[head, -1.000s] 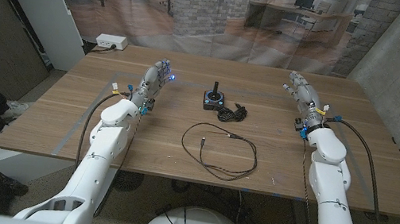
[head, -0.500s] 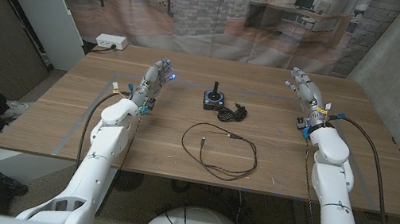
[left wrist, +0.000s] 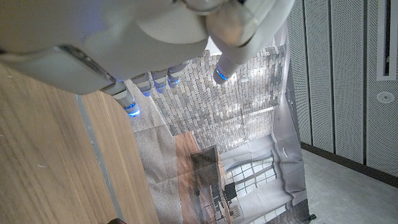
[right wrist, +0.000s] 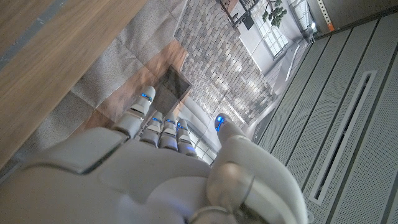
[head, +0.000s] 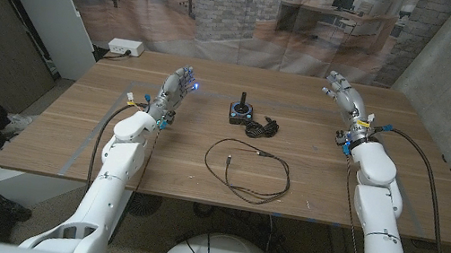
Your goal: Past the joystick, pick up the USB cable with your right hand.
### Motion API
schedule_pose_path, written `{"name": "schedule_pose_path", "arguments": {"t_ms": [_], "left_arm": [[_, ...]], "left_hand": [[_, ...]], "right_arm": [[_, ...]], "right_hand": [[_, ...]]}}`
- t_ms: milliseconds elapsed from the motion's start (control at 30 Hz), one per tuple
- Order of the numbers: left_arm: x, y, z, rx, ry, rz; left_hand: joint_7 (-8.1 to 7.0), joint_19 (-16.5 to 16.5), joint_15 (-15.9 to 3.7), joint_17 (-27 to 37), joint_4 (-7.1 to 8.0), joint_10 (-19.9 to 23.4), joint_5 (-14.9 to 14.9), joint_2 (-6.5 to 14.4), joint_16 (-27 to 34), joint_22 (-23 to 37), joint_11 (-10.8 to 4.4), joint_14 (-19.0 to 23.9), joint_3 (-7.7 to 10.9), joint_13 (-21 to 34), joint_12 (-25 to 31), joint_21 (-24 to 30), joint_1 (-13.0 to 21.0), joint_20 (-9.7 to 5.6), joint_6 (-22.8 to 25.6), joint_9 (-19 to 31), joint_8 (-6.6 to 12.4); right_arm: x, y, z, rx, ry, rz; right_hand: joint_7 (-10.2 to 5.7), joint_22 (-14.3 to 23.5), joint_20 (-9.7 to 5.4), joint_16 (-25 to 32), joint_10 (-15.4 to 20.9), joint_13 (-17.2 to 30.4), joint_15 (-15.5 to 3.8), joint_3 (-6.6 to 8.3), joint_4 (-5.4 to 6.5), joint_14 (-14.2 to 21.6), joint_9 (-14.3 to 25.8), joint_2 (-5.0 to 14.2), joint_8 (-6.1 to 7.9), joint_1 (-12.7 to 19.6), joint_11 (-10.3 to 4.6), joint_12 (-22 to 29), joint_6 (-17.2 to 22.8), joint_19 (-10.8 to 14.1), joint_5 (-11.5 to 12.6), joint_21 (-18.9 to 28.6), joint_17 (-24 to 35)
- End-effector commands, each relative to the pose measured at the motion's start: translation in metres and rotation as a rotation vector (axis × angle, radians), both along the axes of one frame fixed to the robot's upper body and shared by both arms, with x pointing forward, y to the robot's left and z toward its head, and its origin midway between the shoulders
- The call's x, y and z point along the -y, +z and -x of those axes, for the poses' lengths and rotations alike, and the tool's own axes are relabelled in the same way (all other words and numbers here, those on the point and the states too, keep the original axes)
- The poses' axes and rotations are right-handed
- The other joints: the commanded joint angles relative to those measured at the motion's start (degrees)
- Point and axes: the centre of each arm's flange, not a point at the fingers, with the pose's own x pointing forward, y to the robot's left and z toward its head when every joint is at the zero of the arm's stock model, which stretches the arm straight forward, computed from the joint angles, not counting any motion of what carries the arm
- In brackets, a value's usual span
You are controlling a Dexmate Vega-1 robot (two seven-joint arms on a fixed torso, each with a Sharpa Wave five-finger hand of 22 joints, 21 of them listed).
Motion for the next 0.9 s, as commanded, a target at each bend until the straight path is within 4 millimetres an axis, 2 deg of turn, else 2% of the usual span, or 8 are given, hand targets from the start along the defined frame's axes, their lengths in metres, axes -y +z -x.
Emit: {"name": "schedule_pose_path", "arguments": {"t_ms": [33, 733, 900], "left_arm": [[-0.001, 0.0, 0.001, 0.006, -0.004, -0.002], [-0.002, 0.001, 0.001, 0.01, -0.007, 0.0], [-0.001, 0.001, 0.002, 0.01, -0.006, 0.0]], "left_hand": [[0.21, 0.0, 0.03, 0.1, -0.04, 0.2, 0.6, 4.6, 0.3, 0.1, 0.07, 0.1, 0.26, 0.3, 0.2, -0.2, -0.3, 0.26, 0.2, 0.2, 0.32], [0.21, 0.1, 0.07, 0.1, -0.04, 0.3, 0.7, 4.6, 0.3, 0.1, 0.12, 0.3, 0.22, 0.3, 0.2, -0.4, -0.3, 0.19, 0.4, 0.2, 0.33], [0.17, 0.2, 0.06, 0.1, -0.05, 0.4, 0.7, 4.6, 0.3, 0.1, 0.16, 0.3, 0.21, 0.3, 0.2, -0.4, -0.3, 0.18, 0.6, 0.2, 0.38]], "right_arm": [[-0.005, 0.009, 0.012, 0.037, -0.026, 0.055], [-0.014, 0.017, 0.029, 0.104, -0.044, 0.126], [-0.016, 0.018, 0.033, 0.119, -0.052, 0.143]], "right_hand": [[0.93, 0.2, -0.17, 0.5, 0.4, 0.1, 0.35, 0.13, -0.62, 0.5, 0.1, 0.03, 0.32, 0.9, 0.14, 0.2, 0.5, 0.5, -0.2, 0.4, 0.1], [0.71, 0.2, -0.11, 0.5, 1.1, 0.1, 0.12, 0.17, -1.34, 1.3, 0.1, -0.07, 0.28, 1.4, 0.01, 0.1, 1.1, 1.2, -0.2, 0.4, 0.1], [-0.18, 0.2, -0.23, 0.5, 1.9, 0.1, 0.22, 0.17, -1.71, 1.7, 0.1, -0.13, 0.4, 1.7, 0.16, 0.2, 1.7, 1.5, -0.2, 0.3, 0.1]]}}
